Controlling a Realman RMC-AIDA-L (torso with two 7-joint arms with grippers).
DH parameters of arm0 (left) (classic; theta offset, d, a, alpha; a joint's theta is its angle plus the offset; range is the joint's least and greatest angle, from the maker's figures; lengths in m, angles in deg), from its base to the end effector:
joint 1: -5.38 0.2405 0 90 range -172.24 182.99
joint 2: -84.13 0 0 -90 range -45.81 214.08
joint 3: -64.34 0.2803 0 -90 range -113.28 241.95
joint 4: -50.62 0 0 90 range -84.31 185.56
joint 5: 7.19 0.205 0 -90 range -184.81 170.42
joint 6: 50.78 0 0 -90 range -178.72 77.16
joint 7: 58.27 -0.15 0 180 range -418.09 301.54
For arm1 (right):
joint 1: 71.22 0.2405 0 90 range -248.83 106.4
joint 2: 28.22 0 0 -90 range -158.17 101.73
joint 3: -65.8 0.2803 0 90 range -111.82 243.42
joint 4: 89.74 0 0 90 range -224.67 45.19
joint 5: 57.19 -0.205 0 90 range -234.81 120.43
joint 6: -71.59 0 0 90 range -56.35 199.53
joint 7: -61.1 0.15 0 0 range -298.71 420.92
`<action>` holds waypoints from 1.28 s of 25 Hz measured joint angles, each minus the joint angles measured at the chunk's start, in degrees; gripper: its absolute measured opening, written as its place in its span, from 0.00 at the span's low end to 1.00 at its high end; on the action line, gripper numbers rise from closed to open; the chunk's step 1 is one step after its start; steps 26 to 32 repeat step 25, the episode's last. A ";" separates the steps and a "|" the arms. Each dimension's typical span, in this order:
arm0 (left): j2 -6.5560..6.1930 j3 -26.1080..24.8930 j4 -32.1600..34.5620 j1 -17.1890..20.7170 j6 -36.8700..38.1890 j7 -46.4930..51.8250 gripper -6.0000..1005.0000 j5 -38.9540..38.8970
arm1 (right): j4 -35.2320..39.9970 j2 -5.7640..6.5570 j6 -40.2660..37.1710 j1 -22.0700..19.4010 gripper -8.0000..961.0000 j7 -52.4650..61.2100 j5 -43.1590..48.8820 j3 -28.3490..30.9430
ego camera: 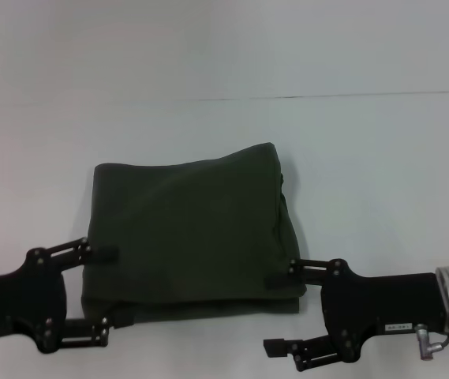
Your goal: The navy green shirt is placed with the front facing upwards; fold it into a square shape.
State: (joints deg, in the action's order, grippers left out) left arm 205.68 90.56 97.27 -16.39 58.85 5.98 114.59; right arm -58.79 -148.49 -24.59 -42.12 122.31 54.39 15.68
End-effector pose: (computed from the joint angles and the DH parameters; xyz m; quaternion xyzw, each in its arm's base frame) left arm -0.2996 0.2649 0.0117 -0.9464 -0.1121 -0.2760 0.1246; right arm 0.2604 0.2907 -0.0608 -0.9627 0.0769 0.2587 0.0203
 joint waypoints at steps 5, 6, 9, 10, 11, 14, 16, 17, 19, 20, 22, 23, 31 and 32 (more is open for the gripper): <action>0.17 -0.36 0.53 1.26 1.05 -1.08 0.86 0.37 | -2.10 -0.12 0.59 1.35 0.95 -0.82 -0.69 -0.40; 0.18 -0.38 0.64 1.29 1.23 -1.08 0.86 0.93 | -2.58 -0.12 0.74 1.58 0.95 -1.17 -0.77 -0.40; 0.19 -0.42 0.98 1.27 1.70 -1.08 0.86 2.39 | -3.48 -0.14 1.45 1.93 0.95 -1.96 -1.12 -0.54; 0.19 -0.42 1.04 1.25 1.85 -1.08 0.86 2.58 | -3.61 -0.14 1.67 1.96 0.95 -2.29 -1.24 -0.67; 0.18 -0.42 1.07 1.19 2.11 -1.12 0.86 2.68 | -3.83 -0.14 1.84 1.99 0.95 -2.80 -1.31 -0.80; 0.13 -0.39 1.15 1.00 2.37 -1.16 0.86 2.76 | -4.74 -0.14 2.00 2.09 0.95 -4.57 -1.50 -0.92; 0.12 -0.28 1.16 0.90 2.37 -1.08 0.86 2.81 | -5.10 -0.14 1.95 2.14 0.95 -5.29 -1.56 -0.94; 0.12 -0.20 1.16 0.83 2.37 -0.97 0.86 2.82 | -5.28 -0.14 1.85 2.16 0.95 -5.64 -1.58 -0.94; 0.11 -0.11 1.16 0.75 2.37 -0.93 0.86 2.83 | -5.62 -0.15 1.60 2.17 0.95 -6.16 -1.73 -0.94; 0.10 -0.12 1.17 0.71 2.37 -0.91 0.86 2.84 | -5.73 -0.14 1.54 2.17 0.95 -6.28 -1.86 -0.94; 0.05 -0.23 1.17 0.65 2.39 -0.87 0.86 2.84 | -5.81 -0.14 1.49 2.19 0.95 -6.38 -2.14 -0.95; 0.04 -0.26 1.16 0.65 2.40 -0.85 0.86 2.84 | -5.83 -0.14 1.46 2.21 0.95 -6.40 -2.19 -0.95; 0.02 -0.31 1.16 0.65 2.41 -0.78 0.86 2.84 | -5.90 -0.14 1.44 2.28 0.95 -6.42 -2.19 -0.96; 0.02 -0.31 1.16 0.65 2.41 -0.78 0.86 2.84 | -5.90 -0.14 1.44 2.28 0.95 -6.42 -2.19 -0.96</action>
